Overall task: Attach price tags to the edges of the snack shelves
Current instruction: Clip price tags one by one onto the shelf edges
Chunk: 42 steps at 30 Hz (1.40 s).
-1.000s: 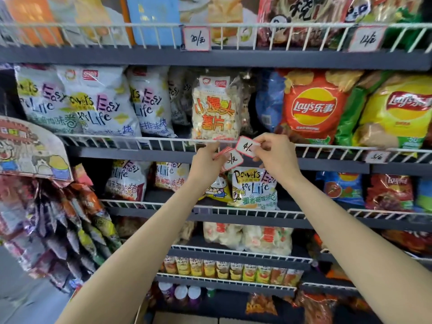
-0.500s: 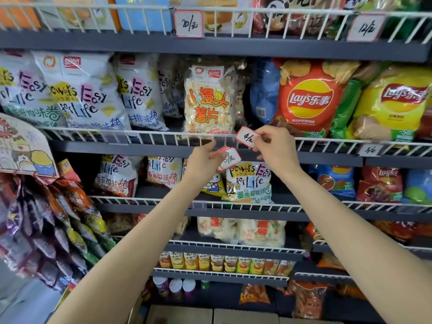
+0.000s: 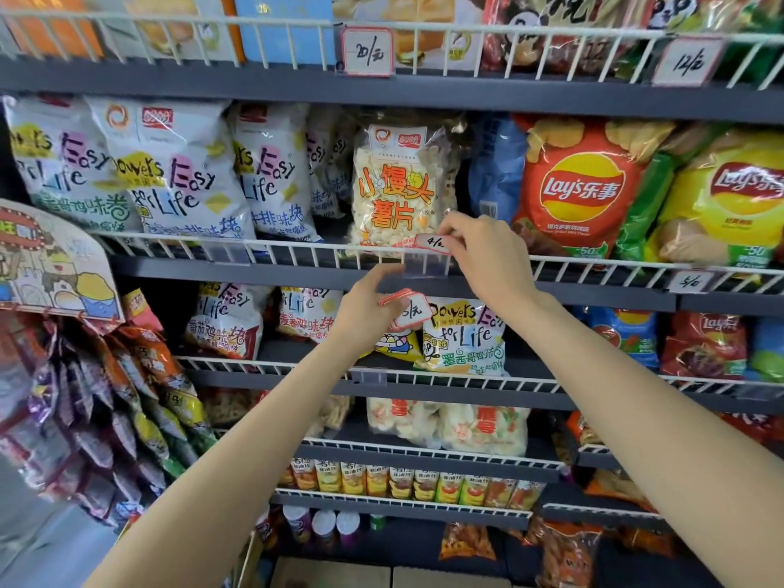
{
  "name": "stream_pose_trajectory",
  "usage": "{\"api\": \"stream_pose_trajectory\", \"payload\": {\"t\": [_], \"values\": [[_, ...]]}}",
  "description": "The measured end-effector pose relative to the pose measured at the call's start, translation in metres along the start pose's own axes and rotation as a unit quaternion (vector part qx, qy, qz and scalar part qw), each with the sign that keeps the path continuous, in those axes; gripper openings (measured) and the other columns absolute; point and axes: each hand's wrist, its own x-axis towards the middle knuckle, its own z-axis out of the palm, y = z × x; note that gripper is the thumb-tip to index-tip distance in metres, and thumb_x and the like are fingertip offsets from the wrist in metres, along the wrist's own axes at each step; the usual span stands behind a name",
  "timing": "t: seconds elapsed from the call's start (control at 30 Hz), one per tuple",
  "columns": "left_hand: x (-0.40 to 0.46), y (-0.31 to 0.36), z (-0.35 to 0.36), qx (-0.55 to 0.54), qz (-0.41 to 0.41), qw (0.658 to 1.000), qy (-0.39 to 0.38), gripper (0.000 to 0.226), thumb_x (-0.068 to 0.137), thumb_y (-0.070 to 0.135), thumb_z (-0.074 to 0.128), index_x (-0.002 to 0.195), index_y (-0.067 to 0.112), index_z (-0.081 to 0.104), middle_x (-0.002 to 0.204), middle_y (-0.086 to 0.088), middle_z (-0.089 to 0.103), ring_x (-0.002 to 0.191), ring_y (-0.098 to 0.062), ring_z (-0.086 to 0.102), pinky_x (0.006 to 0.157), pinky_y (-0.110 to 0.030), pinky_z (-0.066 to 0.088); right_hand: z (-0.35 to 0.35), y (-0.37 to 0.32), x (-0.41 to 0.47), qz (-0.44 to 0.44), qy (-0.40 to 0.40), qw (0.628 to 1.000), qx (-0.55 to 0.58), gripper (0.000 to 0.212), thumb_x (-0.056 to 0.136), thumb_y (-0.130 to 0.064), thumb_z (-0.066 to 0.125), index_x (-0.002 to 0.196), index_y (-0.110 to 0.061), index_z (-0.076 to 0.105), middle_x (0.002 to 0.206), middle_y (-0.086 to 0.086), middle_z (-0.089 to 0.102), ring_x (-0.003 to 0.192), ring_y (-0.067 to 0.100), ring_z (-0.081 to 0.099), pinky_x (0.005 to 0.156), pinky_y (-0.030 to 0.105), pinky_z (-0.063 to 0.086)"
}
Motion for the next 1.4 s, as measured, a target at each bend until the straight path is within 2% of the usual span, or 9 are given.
{"api": "stream_pose_trajectory", "payload": {"t": [0.07, 0.17, 0.3, 0.43, 0.63, 0.77, 1.03, 1.23, 1.4], "values": [[0.001, -0.001, -0.003, 0.016, 0.004, 1.000, -0.013, 0.045, 0.091, 0.014, 0.055, 0.132, 0.030, 0.043, 0.071, -0.017, 0.060, 0.055, -0.022, 0.044, 0.063, -0.044, 0.054, 0.002, -0.002, 0.002, -0.019, -0.015, 1.000, -0.009, 0.013, 0.093, -0.017, 0.052, 0.099, -0.018, 0.064, 0.093, 0.005, 0.066, 0.087, 0.024, 0.059, 0.064, 0.032, 0.043], [0.000, -0.001, -0.007, 0.042, 0.004, 0.999, -0.021, 0.046, 0.091, 0.014, 0.054, 0.132, 0.031, 0.041, 0.109, -0.028, 0.062, 0.058, -0.026, 0.054, 0.056, -0.035, 0.050, 0.007, -0.003, 0.003, -0.020, -0.034, 0.999, -0.008, 0.016, 0.092, -0.014, 0.053, 0.100, -0.014, 0.067, 0.104, 0.006, 0.061, 0.091, 0.025, 0.059, 0.069, 0.033, 0.045], [0.002, -0.001, -0.010, 0.056, 0.002, 0.998, -0.034, 0.047, 0.091, 0.016, 0.054, 0.133, 0.032, 0.039, 0.077, -0.003, 0.061, 0.063, -0.030, 0.058, 0.052, -0.028, 0.040, 0.016, -0.004, 0.000, -0.017, -0.025, 0.999, -0.020, 0.024, 0.092, -0.012, 0.054, 0.112, -0.014, 0.067, 0.103, 0.009, 0.058, 0.091, 0.028, 0.060, 0.073, 0.035, 0.047], [0.003, -0.002, -0.010, 0.053, 0.006, 0.998, -0.039, 0.047, 0.092, 0.017, 0.055, 0.133, 0.033, 0.038, 0.100, -0.007, 0.064, 0.072, -0.035, 0.066, 0.061, -0.034, 0.049, 0.021, -0.006, -0.006, -0.024, 0.002, 0.995, -0.101, 0.025, 0.090, -0.008, 0.055, 0.112, -0.016, 0.063, 0.097, 0.007, 0.064, 0.090, 0.027, 0.059, 0.061, 0.032, 0.044], [0.002, -0.001, -0.011, 0.070, 0.016, 0.997, -0.036, 0.049, 0.091, 0.017, 0.055, 0.134, 0.032, 0.038, 0.093, -0.002, 0.059, 0.069, -0.027, 0.060, 0.051, -0.023, 0.044, 0.030, -0.007, -0.014, -0.028, 0.019, 0.991, -0.132, 0.021, 0.084, -0.002, 0.059, 0.102, -0.013, 0.062, 0.089, 0.008, 0.062, 0.086, 0.026, 0.053, 0.050, 0.027, 0.030], [0.002, 0.000, -0.010, 0.064, 0.019, 0.997, -0.032, 0.048, 0.091, 0.015, 0.055, 0.133, 0.031, 0.038, 0.123, -0.004, 0.056, 0.082, -0.038, 0.066, 0.067, -0.041, 0.054, 0.034, -0.005, -0.024, -0.038, 0.029, 0.991, -0.127, 0.031, 0.076, 0.004, 0.067, 0.106, -0.006, 0.066, 0.093, 0.011, 0.062, 0.087, 0.028, 0.056, 0.047, 0.025, 0.032], [0.009, 0.008, -0.008, 0.020, -0.023, 0.999, 0.017, 0.041, 0.091, 0.022, 0.058, 0.128, 0.022, 0.042, 0.097, -0.011, 0.066, 0.081, -0.024, 0.066, 0.077, -0.042, 0.056, 0.030, 0.000, -0.027, -0.056, -0.001, 0.987, -0.148, 0.030, 0.077, -0.002, 0.068, 0.107, -0.008, 0.067, 0.102, 0.006, 0.061, 0.093, 0.023, 0.056, 0.047, 0.025, 0.036], [0.000, 0.011, -0.016, -0.068, 0.007, 0.995, 0.075, 0.008, 0.091, 0.017, 0.058, 0.099, 0.014, 0.061, 0.094, -0.006, 0.067, 0.081, -0.023, 0.066, 0.074, -0.039, 0.059, 0.011, -0.015, -0.026, 0.046, -0.053, 0.980, 0.187, 0.032, 0.090, -0.028, 0.058, 0.120, -0.018, 0.060, 0.100, 0.000, 0.059, 0.091, 0.012, 0.056, 0.075, 0.029, 0.049], [-0.015, 0.007, -0.035, -0.088, 0.049, 0.992, 0.071, 0.008, 0.089, 0.017, 0.062, 0.085, 0.024, 0.061, 0.075, 0.003, 0.064, 0.061, -0.005, 0.058, 0.064, -0.026, 0.060, 0.010, -0.036, -0.018, 0.106, -0.124, 0.924, 0.347, 0.016, 0.075, -0.016, 0.075, 0.089, -0.015, 0.067, 0.073, -0.004, 0.062, 0.069, 0.010, 0.059, 0.066, 0.027, 0.051]]}}
